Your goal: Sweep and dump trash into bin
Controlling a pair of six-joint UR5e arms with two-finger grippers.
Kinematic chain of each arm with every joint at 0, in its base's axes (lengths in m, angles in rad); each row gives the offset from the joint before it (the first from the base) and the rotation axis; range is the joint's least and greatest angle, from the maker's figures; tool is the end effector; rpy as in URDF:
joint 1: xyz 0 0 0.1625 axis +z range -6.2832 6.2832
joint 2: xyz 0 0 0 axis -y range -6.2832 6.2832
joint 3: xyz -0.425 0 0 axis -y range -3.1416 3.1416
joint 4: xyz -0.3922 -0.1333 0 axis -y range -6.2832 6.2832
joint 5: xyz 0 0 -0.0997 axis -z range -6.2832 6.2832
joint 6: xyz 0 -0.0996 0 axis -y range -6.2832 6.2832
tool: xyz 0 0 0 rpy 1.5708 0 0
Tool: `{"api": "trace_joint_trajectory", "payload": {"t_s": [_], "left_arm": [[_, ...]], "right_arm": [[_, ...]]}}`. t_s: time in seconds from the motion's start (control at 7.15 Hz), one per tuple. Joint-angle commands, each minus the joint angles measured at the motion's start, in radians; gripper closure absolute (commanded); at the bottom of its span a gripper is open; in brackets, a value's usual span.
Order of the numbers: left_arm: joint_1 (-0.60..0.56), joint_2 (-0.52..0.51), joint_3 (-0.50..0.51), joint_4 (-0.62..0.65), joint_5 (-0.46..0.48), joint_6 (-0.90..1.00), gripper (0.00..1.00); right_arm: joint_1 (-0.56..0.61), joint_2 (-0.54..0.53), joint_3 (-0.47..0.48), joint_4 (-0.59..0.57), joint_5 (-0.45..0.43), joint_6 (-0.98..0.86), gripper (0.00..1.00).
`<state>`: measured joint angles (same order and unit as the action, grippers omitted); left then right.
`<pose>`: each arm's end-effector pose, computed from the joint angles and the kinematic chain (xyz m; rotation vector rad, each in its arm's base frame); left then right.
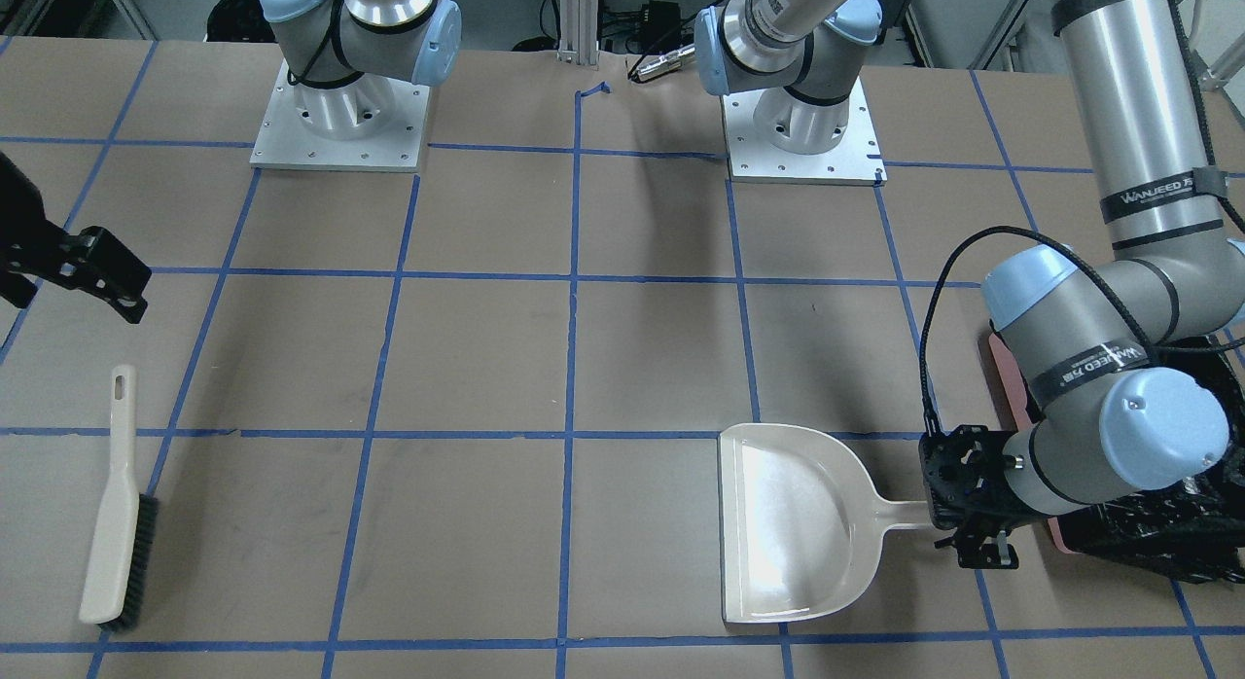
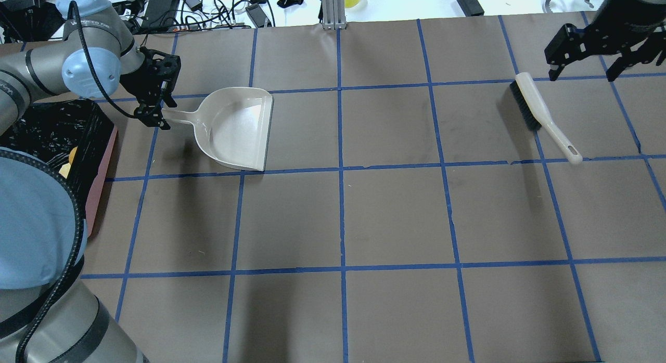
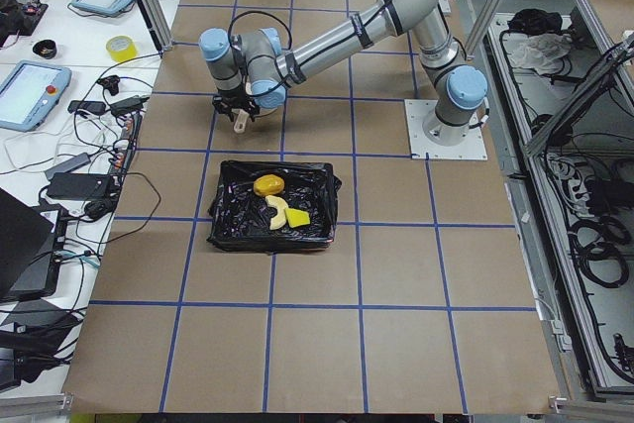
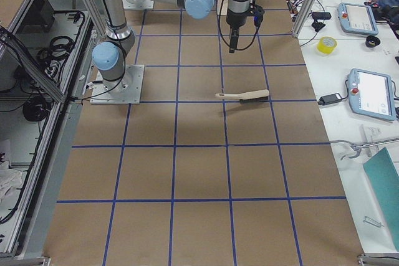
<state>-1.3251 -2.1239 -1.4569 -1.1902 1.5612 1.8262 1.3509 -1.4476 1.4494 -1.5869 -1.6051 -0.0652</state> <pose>0.0332 -0.6844 0.2521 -2.1925 -2.1719 -0.0334 0.0078 -0.5607 0.4855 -0.2404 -3.0963 0.0144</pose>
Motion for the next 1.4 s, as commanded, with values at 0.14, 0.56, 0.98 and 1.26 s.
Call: {"api": "trace_joint_trajectory", "payload": {"t_s": [0.14,0.56,0.98,1.26], "left_arm": [[-0.07,0.103,-0.029,-0.031,-0.001,-0.187,0.26],[-0.169,0.252,-0.066,-0.129,-0.001,-0.491,0.19],[-0.216,0.407,-0.079,-0.235,-0.001,-0.816,0.08],[-0.262,0.47,-0.091,-0.236,0.003,-1.093,0.0]], "right_arm": [[0.19,-0.046,-0.052,0.126,-0.027,0.238,0.0],[0.205,-0.091,0.003,0.123,-0.01,0.225,0.0],[0.205,-0.137,0.055,0.073,-0.001,0.158,0.0],[0.206,-0.128,0.057,0.053,0.056,0.111,0.0]]}}
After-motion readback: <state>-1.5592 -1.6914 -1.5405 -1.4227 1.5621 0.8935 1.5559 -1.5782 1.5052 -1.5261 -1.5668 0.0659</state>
